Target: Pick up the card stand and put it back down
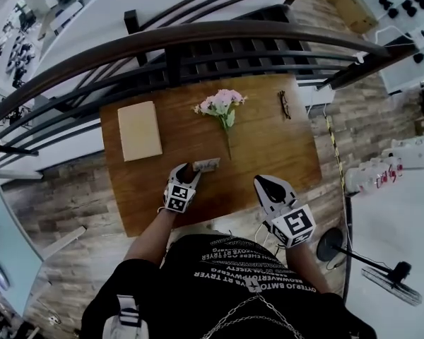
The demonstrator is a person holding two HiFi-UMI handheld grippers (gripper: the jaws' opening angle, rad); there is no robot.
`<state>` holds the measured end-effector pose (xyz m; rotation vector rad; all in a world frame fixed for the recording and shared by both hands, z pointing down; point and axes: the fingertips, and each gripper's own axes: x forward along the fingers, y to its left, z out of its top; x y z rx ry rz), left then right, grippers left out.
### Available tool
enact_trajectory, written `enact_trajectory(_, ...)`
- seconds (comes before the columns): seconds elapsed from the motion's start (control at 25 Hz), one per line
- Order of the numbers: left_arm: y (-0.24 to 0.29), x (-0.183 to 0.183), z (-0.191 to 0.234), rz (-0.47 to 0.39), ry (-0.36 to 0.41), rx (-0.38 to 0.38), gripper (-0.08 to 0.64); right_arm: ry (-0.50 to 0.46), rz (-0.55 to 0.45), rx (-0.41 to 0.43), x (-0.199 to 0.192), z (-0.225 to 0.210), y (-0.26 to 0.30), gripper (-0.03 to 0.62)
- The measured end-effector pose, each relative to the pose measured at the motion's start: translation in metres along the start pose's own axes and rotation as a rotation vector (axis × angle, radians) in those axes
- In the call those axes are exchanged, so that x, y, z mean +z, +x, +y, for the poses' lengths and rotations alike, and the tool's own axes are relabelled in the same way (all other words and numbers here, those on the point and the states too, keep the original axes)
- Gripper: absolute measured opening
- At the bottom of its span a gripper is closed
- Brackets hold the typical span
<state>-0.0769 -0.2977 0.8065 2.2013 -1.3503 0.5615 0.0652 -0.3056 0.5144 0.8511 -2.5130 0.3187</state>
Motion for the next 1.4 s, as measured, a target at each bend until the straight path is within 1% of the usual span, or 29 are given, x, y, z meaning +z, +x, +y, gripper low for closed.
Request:
enact_trajectory(0.12,-0.009,-0.003,0.001,0.0,0.011,0.011,0.232,-0.005,-0.043,-0.012,0.007,-0.002,-0.01,0.014)
enact_trajectory(0.2,-0.023,0.002,0.0,-0.021,0.015,0.046,0.235,-0.001,-0.075,-0.024,0.008,-0.005,-0.025,0.014)
enact_trajectory(0.24,-0.033,0.011,-0.002,-0.048,0.007,0.072,0.235,-0.001,-0.088,-0.03,0.007,-0.007,-0.034,0.014)
enact_trajectory(0.28,-0.045,0.023,-0.005,-0.084,-0.004,0.099,0.232,-0.001,-0.098,-0.033,0.005,-0.01,-0.044,0.014)
enact_trajectory(0.32,-0.057,0.037,-0.008,-0.125,-0.014,0.127,0.208,-0.003,-0.105,-0.033,0.002,-0.012,-0.054,0.014)
enact_trajectory(0.36,-0.072,0.051,-0.014,-0.165,-0.016,0.156,0.169,-0.005,-0.11,-0.029,-0.002,-0.012,-0.065,0.014)
enact_trajectory(0.44,-0.105,0.085,-0.029,-0.232,0.013,0.22,0.098,-0.016,-0.126,-0.018,-0.008,-0.012,-0.086,0.014)
enact_trajectory(0.48,-0.123,0.104,-0.038,-0.257,0.038,0.251,0.046,-0.023,-0.137,-0.015,-0.01,-0.011,-0.097,0.014)
enact_trajectory(0.56,-0.16,0.143,-0.064,-0.315,0.083,0.278,0.031,-0.037,-0.162,-0.018,-0.012,-0.011,-0.117,0.014)
enact_trajectory(0.68,-0.209,0.194,-0.11,-0.406,0.117,0.27,0.029,-0.06,-0.196,-0.018,-0.015,-0.01,-0.144,0.014)
enact_trajectory(0.8,-0.248,0.226,-0.146,-0.456,0.123,0.283,0.029,-0.083,-0.226,-0.007,-0.017,-0.001,-0.168,0.014)
enact_trajectory(0.92,-0.276,0.233,-0.173,-0.458,0.122,0.293,0.029,-0.091,-0.247,0.001,-0.02,0.007,-0.188,0.014)
enact_trajectory(1.08,-0.301,0.229,-0.193,-0.439,0.136,0.308,0.029,-0.073,-0.283,0.013,-0.02,0.013,-0.203,0.014)
enact_trajectory(1.24,-0.32,0.223,-0.202,-0.41,0.154,0.315,0.029,-0.059,-0.295,0.022,-0.019,0.019,-0.206,0.014)
enact_trajectory(1.4,-0.337,0.222,-0.203,-0.404,0.153,0.323,0.029,-0.072,-0.302,0.044,-0.012,0.037,-0.21,0.014)
